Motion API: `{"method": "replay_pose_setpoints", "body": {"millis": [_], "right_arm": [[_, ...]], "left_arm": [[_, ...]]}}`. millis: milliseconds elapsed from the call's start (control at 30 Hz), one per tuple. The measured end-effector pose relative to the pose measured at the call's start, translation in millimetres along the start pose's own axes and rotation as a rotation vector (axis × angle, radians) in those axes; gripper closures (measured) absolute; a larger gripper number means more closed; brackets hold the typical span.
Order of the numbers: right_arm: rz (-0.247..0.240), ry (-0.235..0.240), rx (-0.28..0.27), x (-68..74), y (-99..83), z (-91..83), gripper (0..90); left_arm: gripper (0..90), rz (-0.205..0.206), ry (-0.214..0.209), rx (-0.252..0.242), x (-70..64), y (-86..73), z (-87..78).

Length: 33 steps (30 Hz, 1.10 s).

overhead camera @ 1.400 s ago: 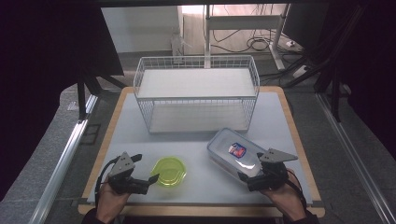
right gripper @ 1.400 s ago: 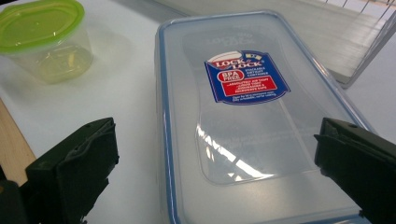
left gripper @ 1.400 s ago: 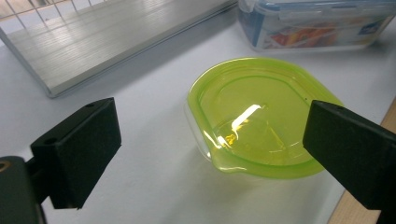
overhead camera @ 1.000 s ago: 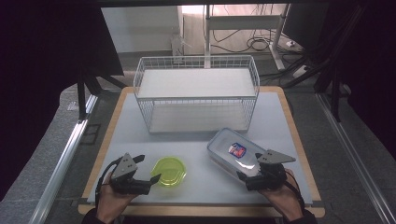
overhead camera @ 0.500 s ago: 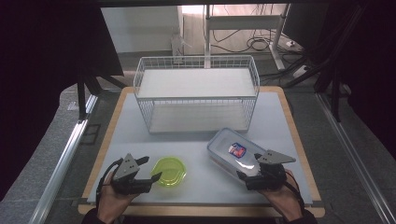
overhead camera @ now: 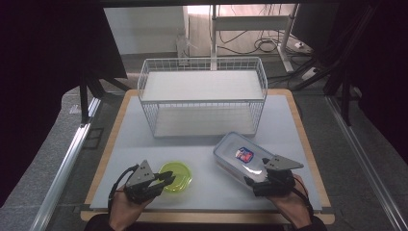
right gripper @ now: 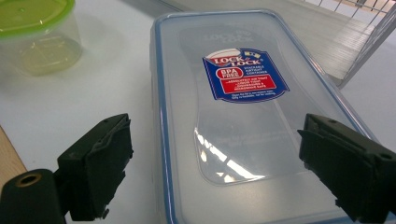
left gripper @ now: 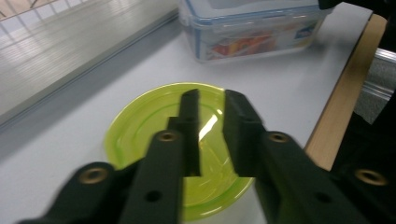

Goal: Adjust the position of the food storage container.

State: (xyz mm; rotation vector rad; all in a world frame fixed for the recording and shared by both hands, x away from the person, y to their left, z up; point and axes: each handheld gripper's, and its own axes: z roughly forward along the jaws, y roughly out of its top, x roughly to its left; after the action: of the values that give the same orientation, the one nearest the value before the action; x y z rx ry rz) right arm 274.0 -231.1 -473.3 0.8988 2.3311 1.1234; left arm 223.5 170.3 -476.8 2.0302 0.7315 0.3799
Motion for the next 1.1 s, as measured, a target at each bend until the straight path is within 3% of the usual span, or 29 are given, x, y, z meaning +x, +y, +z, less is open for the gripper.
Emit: {"method": "replay_pose_setpoints", "body": {"millis": [133, 633, 733, 833, 1100], "right_arm": [[-0.013, -0.011, 0.001, -0.5, -0.5, 0.0, 9.2], [-0.025, -0.024, 0.006, -0.8, -1.9, 1.6, 9.4], [-0.026, -0.023, 0.006, -0.5, -1.8, 1.8, 9.4], [-0.027, -0.023, 0.005, -0.3, -2.0, 2.0, 9.4], [-0.024, -0.025, 0.006, -0.7, -2.2, 1.8, 9.8]], "left_arm": [[89.7, -0.003, -0.021, 0.007, -3.5, 2.3, 6.6], [89.9, 0.001, -0.099, 0.048, -29.7, 11.5, 37.8], [89.9, 0.008, -0.092, 0.073, -33.4, 11.0, 43.3], [89.9, 0.001, -0.054, 0.116, -34.1, 8.8, 49.5], [90.0, -0.05, -0.033, 0.113, -23.1, 6.1, 47.2]]}}
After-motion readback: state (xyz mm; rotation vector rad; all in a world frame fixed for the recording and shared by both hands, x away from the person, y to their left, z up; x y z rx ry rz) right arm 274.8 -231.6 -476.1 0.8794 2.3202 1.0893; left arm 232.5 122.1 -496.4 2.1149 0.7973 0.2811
